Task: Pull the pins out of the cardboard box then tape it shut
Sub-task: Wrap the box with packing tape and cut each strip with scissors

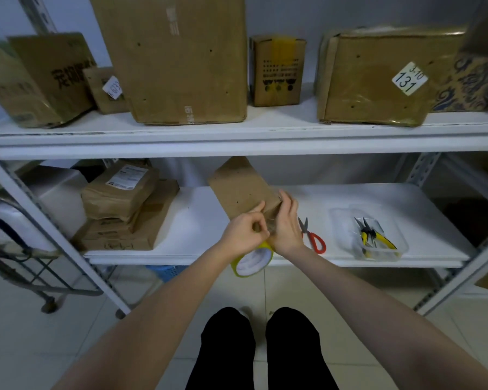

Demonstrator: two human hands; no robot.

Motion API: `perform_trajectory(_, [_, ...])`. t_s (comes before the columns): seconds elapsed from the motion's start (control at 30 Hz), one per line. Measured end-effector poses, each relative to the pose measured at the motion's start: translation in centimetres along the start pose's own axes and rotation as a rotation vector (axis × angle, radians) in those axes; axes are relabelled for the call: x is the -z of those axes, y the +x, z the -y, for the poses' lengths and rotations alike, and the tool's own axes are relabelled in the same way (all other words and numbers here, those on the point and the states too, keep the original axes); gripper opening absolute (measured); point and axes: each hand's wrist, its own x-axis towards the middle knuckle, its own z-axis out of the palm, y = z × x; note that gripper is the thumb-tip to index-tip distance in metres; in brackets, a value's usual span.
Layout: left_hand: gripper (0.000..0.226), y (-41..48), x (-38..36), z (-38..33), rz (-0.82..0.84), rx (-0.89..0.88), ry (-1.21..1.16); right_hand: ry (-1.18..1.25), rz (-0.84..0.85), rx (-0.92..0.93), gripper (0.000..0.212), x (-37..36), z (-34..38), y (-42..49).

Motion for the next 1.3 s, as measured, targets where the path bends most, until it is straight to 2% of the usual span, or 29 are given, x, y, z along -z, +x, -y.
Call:
perform_trajectory(0.07, [0.028,0.2,0.1,-0.3,0.090,-0.016,0.002,-0.027,-0.009,0.028,0.109,0.4,0.0,-0.2])
perform_trajectory(0.17, [0.016,0.2,0.7,-1.0,0.180,-0.029,0.012,-0.093,-0.024,0.077,0.105,0.6,0.0,-0.5])
perform_trajectory(0.23, [0.019,0.3,0.7,-1.4,0.193,-0.046,0.045,-0.171,-0.021,0.124,0.100,0.3,-0.1,-0.5])
perform_trajectory(0.33, [0.025,0.2,0.7,-1.4,0.191,-0.079,0.057,-0.242,-0.048,0.096,0.093,0.3,0.0,-0.4])
perform_trajectory(0.4, [0.029,0.0,0.9,-1.1,0.155,-0.064,-0.009,-0.179,-0.122,0.078,0.094,0.3,0.1,-0.3])
perform_trajectory(0.5, [0.030,-0.8,1.6,-0.4,-0.011,0.016,-0.133,0.076,-0.159,0.005,0.116,0.7,-0.6,0.5])
perform_trajectory(0.57, [0.027,-1.1,2.4,0.2,-0.144,0.075,-0.157,0.147,-0.141,-0.013,0.126,1.2,-1.3,0.9])
perform_trajectory(0.67, [0.027,-1.1,3.4,1.1,-0.265,0.116,-0.117,0.187,-0.091,0.033,0.129,1.6,-1.9,0.9])
perform_trajectory(0.8, [0.023,-1.3,4.2,0.5,-0.274,0.125,-0.073,0.273,-0.024,0.060,0.130,2.1,-1.8,1.0])
perform_trajectory(0.9, [0.027,-1.3,4.3,0.2,-0.304,0.120,-0.084,0.221,0.099,0.085,0.130,2.9,-2.0,1.2])
perform_trajectory(1.03, [0.028,-1.2,4.4,0.6,-0.247,0.188,-0.047,0.071,0.317,0.062,0.119,3.6,-2.0,1.3])
perform_trajectory(1.13, [0.025,-1.3,4.3,0.8,-0.216,0.233,0.014,0.038,0.390,0.038,0.114,3.9,-1.6,2.0])
perform_trajectory(1.23, [0.014,-1.3,4.5,0.8,-0.291,0.274,0.014,0.029,0.427,0.019,0.104,4.1,-1.4,2.5])
perform_trajectory(1.3, [0.016,-1.0,4.9,0.8,-0.317,0.307,0.008,0.026,0.436,0.013,0.099,4.3,-1.4,2.7])
